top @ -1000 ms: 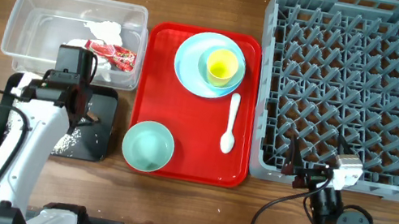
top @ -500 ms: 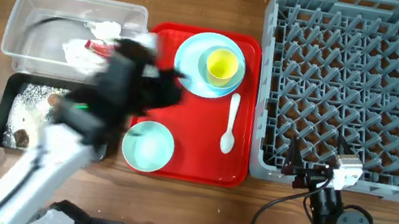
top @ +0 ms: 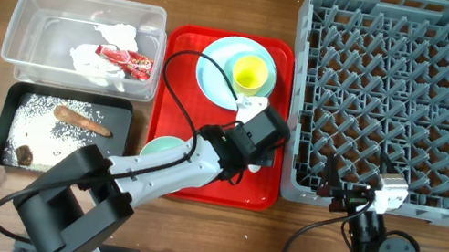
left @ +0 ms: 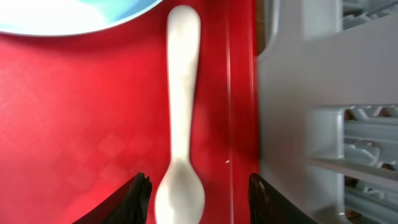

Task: Sort waste into correct bins and load items into the dishwasher rack
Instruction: 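Reach the left gripper to the white spoon and grasp it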

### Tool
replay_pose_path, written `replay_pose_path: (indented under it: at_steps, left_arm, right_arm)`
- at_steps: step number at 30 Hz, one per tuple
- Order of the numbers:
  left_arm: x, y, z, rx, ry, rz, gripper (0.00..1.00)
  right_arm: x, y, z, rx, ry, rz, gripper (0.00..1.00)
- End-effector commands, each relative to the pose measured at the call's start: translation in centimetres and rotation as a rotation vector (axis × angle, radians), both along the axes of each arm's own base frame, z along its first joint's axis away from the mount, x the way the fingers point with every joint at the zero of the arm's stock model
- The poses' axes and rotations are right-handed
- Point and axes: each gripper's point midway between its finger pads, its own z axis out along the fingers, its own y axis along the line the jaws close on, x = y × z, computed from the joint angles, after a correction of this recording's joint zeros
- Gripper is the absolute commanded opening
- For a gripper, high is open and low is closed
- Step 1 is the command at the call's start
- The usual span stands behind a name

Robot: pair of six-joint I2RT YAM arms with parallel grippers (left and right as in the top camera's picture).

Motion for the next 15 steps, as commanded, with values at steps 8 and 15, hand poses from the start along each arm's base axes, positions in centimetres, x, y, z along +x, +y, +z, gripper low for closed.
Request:
replay_pose_path:
  at_steps: [8,15]
  left_arm:
    - [-2.2,-0.1,-4.5,0.100,0.069,0.006,0.48]
    - [-2.0,0.3,-4.8,0.118,0.062,0.028,0.22]
  right_arm:
    - [0.0,-0.3,0.1,-0.007,-0.009,-0.014,1.00]
    - [0.0,-0.3,0.1,-0.007,-0.008,-0.014,1.00]
